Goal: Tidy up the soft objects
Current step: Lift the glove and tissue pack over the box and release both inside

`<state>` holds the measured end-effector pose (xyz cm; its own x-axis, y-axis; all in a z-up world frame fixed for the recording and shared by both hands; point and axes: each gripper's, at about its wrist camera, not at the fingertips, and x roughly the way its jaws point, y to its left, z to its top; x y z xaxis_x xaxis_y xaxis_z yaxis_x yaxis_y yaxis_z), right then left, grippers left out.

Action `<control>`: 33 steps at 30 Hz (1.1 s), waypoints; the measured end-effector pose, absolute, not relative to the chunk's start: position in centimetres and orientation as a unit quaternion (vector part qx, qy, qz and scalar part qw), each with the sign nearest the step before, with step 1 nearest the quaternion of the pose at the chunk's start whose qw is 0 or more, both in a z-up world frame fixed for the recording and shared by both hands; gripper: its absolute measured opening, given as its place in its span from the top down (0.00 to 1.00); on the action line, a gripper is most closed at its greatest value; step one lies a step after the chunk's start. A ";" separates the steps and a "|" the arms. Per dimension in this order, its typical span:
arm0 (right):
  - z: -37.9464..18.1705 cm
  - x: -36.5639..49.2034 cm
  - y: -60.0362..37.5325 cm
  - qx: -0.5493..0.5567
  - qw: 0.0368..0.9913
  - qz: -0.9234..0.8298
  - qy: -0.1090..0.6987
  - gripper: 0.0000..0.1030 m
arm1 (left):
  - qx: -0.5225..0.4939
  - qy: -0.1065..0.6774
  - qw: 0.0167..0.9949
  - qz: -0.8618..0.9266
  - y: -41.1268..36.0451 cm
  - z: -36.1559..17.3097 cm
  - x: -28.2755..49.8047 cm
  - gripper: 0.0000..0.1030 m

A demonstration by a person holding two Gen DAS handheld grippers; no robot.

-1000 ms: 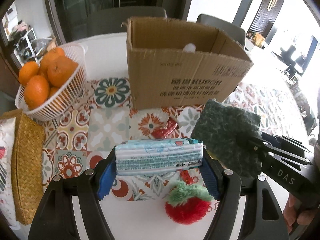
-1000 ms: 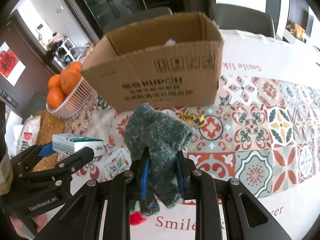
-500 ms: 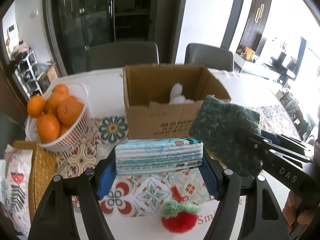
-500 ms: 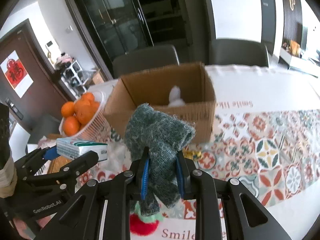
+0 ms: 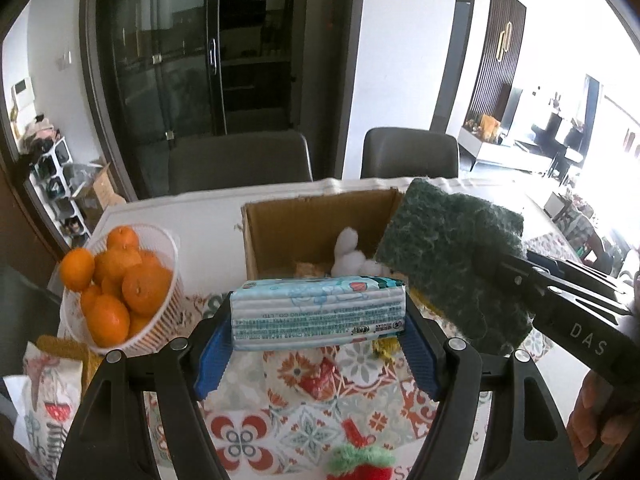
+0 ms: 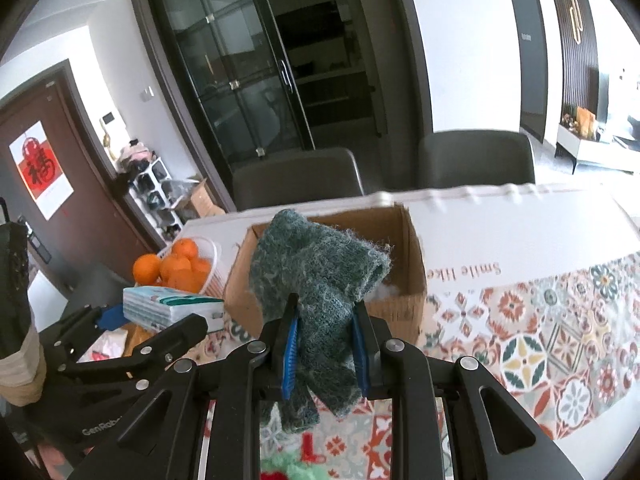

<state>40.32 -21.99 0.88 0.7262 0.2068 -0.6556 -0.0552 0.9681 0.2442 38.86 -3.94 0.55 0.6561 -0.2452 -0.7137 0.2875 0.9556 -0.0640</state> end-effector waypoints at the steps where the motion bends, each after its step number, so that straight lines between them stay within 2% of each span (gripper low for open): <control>1: 1.1 40.5 -22.0 0.103 0.924 0.070 0.361 0.77 | 0.028 0.386 0.910 -0.146 -4.0 0.7 39.1 0.28; 11: 2.3 43.3 -22.0 0.090 0.931 0.076 0.347 0.77 | 0.029 0.365 0.918 -0.150 -4.5 2.5 42.1 0.28; 21: 0.6 47.6 -22.8 0.095 0.918 0.085 0.377 0.77 | 0.040 0.370 0.917 -0.143 -5.1 2.0 45.6 0.28; 33: -2.6 53.3 -22.7 0.101 0.893 0.096 0.428 0.77 | 0.040 0.421 0.895 -0.141 -5.6 -1.1 50.3 0.28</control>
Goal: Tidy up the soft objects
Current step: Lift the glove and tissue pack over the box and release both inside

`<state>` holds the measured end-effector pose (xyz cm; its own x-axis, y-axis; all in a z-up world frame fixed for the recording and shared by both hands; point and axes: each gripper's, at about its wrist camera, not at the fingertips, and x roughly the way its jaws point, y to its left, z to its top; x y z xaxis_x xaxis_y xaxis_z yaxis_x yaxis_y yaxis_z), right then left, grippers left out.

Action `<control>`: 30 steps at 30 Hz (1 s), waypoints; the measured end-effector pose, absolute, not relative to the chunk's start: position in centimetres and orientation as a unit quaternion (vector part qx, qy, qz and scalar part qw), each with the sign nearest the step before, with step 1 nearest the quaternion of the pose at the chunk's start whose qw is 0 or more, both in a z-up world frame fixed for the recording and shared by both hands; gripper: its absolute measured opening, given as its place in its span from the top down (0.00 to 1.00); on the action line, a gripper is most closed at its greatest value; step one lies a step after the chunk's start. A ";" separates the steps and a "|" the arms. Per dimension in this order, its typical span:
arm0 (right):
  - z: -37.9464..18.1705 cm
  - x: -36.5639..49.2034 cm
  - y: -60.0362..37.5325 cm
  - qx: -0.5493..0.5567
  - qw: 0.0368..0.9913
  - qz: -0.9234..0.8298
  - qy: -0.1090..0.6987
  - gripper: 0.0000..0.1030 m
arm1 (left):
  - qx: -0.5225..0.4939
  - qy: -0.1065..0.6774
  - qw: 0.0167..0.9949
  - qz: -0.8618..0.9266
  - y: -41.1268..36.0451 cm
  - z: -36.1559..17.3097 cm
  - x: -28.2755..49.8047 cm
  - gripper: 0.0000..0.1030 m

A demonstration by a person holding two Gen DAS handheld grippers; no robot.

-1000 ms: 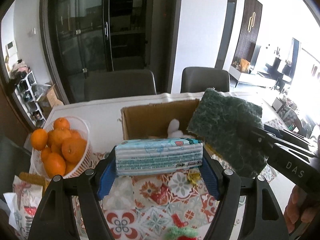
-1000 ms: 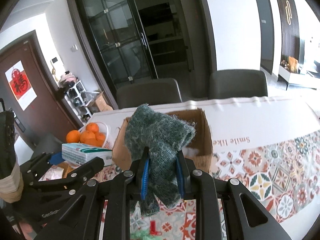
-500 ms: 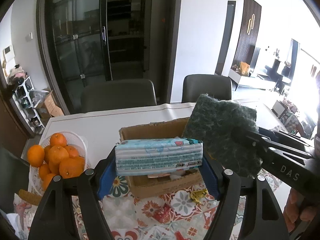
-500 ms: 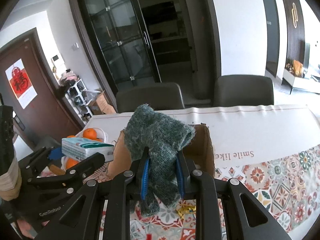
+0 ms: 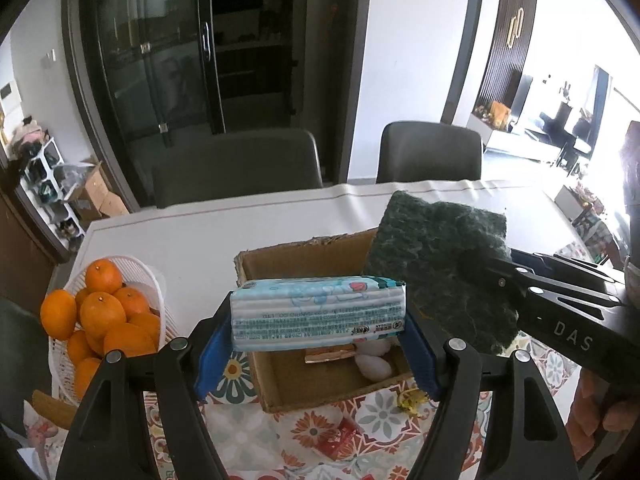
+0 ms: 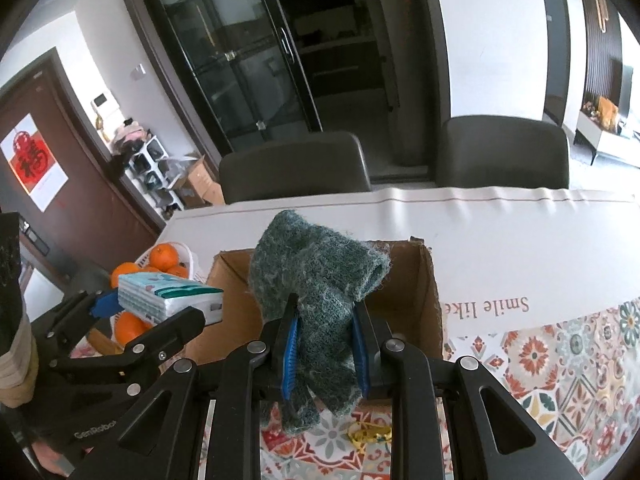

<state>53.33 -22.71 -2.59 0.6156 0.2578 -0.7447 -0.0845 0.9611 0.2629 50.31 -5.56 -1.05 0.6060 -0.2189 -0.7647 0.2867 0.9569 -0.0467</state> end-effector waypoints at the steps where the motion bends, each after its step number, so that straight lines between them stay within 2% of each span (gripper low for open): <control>1: -2.9 53.4 -22.6 0.101 0.892 0.095 0.431 0.76 | 0.040 0.425 0.893 -0.141 -5.6 -1.3 50.7 0.28; 11: -6.0 55.9 -22.7 0.117 0.871 0.102 0.466 0.75 | 0.034 0.465 0.874 -0.138 -5.9 -4.2 52.9 0.25; 13: -6.2 56.3 -22.5 0.115 0.869 0.107 0.470 0.72 | 0.034 0.473 0.870 -0.136 -5.9 -4.6 53.3 0.17; 14: -6.3 56.4 -22.4 0.110 0.869 0.104 0.472 0.70 | 0.036 0.474 0.870 -0.133 -5.9 -4.7 53.4 0.16; 18: -6.1 56.5 -22.6 0.100 0.875 0.082 0.466 0.49 | 0.046 0.469 0.875 -0.112 -5.6 -4.7 53.1 0.13; 30: -3.9 52.5 -22.7 0.089 0.894 0.044 0.436 0.44 | 0.069 0.443 0.888 -0.103 -4.8 -3.3 49.5 0.13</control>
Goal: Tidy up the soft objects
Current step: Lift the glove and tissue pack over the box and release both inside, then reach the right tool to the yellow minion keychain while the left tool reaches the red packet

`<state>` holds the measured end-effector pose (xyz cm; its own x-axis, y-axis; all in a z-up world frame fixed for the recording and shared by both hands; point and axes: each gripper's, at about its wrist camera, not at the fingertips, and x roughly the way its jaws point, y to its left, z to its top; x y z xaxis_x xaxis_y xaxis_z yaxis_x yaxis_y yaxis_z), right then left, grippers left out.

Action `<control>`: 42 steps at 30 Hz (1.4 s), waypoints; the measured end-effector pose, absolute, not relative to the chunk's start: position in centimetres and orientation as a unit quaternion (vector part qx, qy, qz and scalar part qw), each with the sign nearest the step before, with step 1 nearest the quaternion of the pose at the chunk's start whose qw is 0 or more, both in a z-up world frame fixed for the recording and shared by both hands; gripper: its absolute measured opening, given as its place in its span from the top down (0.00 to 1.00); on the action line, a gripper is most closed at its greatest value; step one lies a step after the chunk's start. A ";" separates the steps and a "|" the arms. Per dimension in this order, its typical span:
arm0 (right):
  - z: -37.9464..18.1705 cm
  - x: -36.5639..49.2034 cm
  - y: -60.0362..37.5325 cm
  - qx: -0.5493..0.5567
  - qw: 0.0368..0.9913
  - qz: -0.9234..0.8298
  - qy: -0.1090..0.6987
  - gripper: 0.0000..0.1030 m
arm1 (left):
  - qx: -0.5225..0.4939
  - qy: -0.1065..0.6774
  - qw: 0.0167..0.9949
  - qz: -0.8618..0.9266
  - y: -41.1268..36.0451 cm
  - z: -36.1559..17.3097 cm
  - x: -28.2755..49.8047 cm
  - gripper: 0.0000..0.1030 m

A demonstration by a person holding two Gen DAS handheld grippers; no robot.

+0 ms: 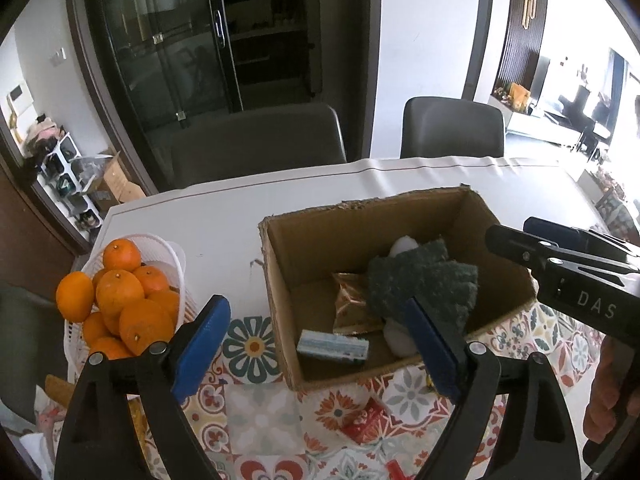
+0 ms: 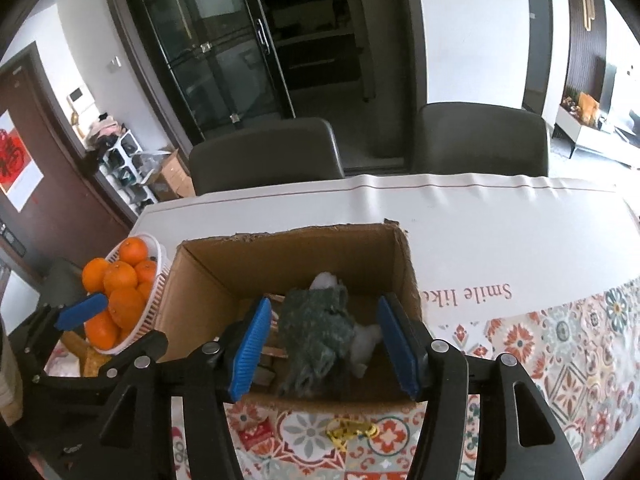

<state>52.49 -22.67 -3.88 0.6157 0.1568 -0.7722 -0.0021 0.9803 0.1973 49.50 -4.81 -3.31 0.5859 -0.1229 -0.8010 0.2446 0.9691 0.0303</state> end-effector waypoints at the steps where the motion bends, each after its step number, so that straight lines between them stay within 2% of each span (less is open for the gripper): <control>1: -3.8 52.1 -22.7 0.089 0.895 0.044 0.434 0.44 | 0.069 0.442 0.888 -0.104 -4.8 -3.2 49.1 0.13; 15: -3.7 45.4 -23.1 0.094 0.896 0.047 0.432 0.42 | 0.072 0.440 0.887 -0.120 -5.0 -3.0 42.4 0.12; 26: -5.7 40.6 -23.1 0.087 0.891 0.043 0.444 0.41 | 0.075 0.466 0.871 -0.133 -4.7 -5.2 37.1 0.12; 36: -8.1 39.7 -23.2 0.069 0.883 0.048 0.462 0.41 | 0.077 0.497 0.853 -0.141 -5.2 -8.1 35.7 0.12; 39: -9.3 40.0 -23.0 0.063 0.879 0.047 0.470 0.35 | 0.082 0.502 0.848 -0.148 -5.2 -9.1 36.1 0.12; 42: -10.7 40.4 -22.9 0.060 0.875 0.047 0.478 0.34 | 0.084 0.503 0.845 -0.160 -5.1 -10.1 36.7 0.12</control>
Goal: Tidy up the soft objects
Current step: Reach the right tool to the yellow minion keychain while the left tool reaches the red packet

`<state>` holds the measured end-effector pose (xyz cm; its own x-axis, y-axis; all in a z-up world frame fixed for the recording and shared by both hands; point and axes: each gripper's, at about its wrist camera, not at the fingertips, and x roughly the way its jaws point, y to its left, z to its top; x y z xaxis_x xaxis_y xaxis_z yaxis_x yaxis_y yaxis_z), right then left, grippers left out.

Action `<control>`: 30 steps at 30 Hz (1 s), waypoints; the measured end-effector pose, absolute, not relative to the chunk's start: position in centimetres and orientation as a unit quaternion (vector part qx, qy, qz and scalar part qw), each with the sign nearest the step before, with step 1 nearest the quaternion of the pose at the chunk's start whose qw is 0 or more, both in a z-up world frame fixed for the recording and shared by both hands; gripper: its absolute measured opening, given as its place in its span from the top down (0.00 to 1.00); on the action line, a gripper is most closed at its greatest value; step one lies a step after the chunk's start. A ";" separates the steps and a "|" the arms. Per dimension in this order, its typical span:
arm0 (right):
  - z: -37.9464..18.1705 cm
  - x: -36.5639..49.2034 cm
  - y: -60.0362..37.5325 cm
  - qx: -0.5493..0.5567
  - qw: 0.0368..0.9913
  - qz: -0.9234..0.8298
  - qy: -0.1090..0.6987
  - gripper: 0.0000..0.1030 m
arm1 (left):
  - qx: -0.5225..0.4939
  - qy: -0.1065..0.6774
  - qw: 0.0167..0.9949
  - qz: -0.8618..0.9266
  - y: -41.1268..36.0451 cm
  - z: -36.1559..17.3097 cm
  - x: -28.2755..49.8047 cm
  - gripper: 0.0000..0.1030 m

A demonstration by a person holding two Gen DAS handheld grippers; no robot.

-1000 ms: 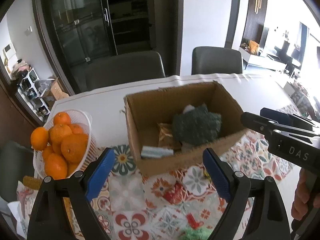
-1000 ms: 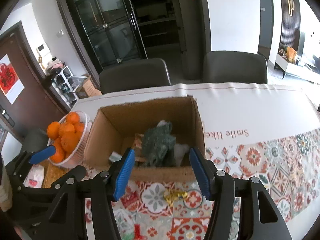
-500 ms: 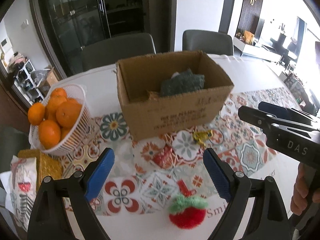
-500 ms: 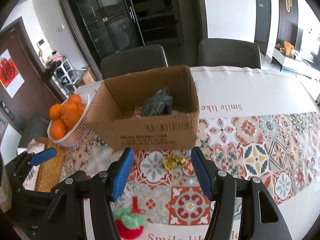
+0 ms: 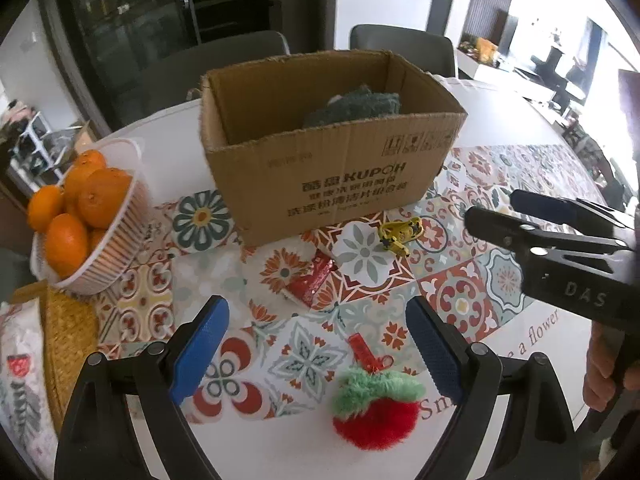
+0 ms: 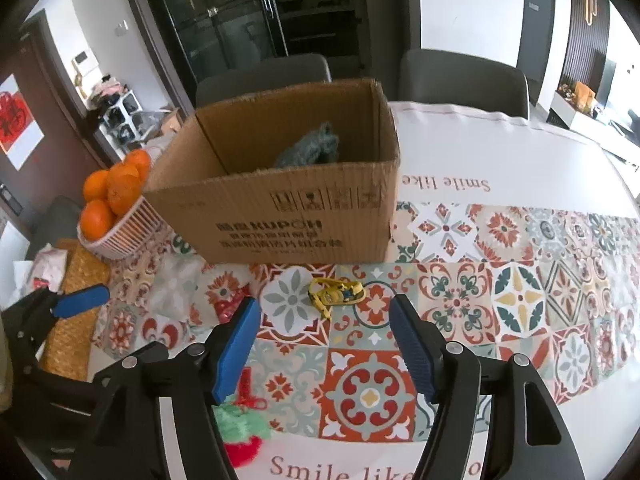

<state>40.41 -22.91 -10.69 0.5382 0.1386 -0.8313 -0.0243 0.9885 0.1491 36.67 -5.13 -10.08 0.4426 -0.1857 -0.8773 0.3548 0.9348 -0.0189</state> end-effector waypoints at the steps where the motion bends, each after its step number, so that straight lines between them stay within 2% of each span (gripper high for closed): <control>1: -11.3 40.6 -22.9 0.060 0.873 0.047 0.481 0.33 | 0.086 0.503 0.844 -0.163 -5.1 -10.4 36.8 0.12; 5: -13.5 41.4 -22.8 0.056 0.865 0.042 0.496 0.31 | 0.106 0.505 0.840 -0.168 -5.3 -12.7 37.7 0.13; 8: -15.3 42.2 -22.8 0.054 0.860 0.040 0.506 0.31 | 0.122 0.509 0.834 -0.174 -5.5 -14.5 38.4 0.22; 14: -17.9 43.5 -22.7 0.061 0.853 0.049 0.517 0.30 | 0.125 0.526 0.818 -0.195 -5.7 -17.5 40.1 0.23; 30: -21.8 46.0 -21.7 0.042 0.844 0.056 0.532 0.29 | 0.137 0.527 0.814 -0.203 -6.2 -20.8 43.1 0.34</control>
<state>46.03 -21.71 -21.79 0.4274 0.1385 -0.8934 -0.0494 0.9903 0.1299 43.10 -6.20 -20.81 0.3628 -0.1873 -0.9129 0.4748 0.8800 0.0082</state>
